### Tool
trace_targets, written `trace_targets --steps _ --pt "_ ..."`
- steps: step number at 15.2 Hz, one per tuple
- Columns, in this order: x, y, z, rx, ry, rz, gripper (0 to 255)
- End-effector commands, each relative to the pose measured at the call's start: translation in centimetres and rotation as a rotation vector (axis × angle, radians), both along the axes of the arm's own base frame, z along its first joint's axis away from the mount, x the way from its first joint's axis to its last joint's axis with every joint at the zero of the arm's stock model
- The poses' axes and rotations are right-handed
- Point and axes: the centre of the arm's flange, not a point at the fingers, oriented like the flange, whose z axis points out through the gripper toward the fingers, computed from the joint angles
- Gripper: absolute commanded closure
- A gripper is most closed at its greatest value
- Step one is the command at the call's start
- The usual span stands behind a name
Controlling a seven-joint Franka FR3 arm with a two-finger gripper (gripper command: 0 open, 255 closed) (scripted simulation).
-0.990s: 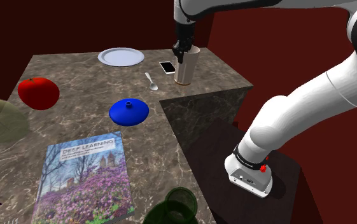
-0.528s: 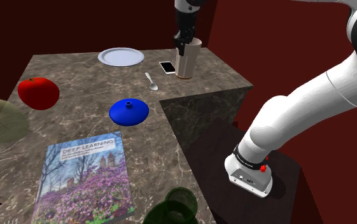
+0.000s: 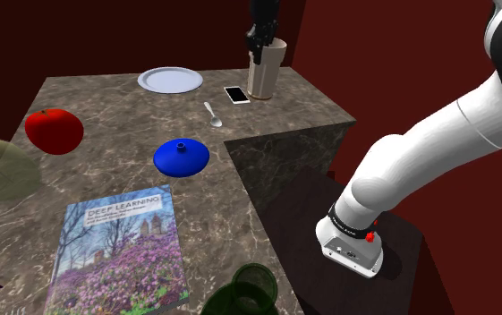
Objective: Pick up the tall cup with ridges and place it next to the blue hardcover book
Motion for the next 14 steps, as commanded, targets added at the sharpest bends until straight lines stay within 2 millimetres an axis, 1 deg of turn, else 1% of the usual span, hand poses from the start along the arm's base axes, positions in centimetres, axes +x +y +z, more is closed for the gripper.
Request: trace_targets --steps 1,14 --pt "0.0 0.1 1.0 0.000 0.000 0.000 255" --pt "0.0 0.1 7.9 0.000 0.000 0.000 255"
